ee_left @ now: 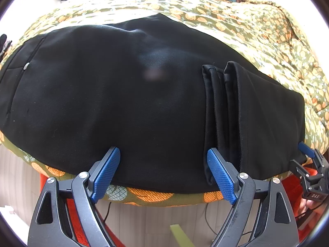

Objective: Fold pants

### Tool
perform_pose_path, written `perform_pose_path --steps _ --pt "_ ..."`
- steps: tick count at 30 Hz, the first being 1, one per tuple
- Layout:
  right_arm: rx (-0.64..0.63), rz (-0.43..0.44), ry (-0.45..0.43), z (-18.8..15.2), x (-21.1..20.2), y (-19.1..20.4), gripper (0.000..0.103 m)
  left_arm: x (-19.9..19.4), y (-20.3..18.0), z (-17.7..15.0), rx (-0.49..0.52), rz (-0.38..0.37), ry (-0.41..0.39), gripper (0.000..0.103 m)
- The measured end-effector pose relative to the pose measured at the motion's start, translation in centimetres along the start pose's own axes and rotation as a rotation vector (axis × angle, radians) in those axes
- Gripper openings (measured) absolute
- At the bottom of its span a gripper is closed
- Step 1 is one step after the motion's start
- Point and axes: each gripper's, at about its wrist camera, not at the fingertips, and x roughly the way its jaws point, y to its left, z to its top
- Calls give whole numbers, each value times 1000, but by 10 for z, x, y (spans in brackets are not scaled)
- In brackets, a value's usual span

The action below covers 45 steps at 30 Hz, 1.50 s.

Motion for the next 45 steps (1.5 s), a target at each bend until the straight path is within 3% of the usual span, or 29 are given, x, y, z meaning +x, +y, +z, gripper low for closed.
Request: perform_pose_path --steps 12,15,19,24,27,29,33,36,37,41,45 --pt "-5 4 0 -1 -1 -1 103 -16 -2 10 -34 26 73 88" --pt "-9 8 0 -2 -2 -2 103 -43 11 5 -74 -29 64 88" --pt "-13 2 1 -2 -1 -1 103 -80 64 0 -168 1 -6 88" --pt "-14 -1 3 -2 -1 0 103 -101 182 -2 -465 103 -64 86" --pt "-15 -3 -1 -2 -1 0 103 -102 230 -1 -606 79 -79 77" --pt "-16 -4 -2 -2 -1 0 103 -98 245 5 -627 68 -74 65" --pt "-17 -4 -3 -2 -1 0 103 -87 262 18 -635 46 -69 53" --pt "-17 -4 -4 -2 -1 0 103 -82 277 24 -679 31 -83 37" --pt "-19 -5 -4 -2 -2 0 103 -84 278 26 -688 21 -95 22" --pt "-26 -6 -4 -3 -3 0 103 -98 267 39 -623 46 -140 19" --pt "-30 -11 -2 -3 -3 1 103 -86 277 53 -625 44 -115 19"
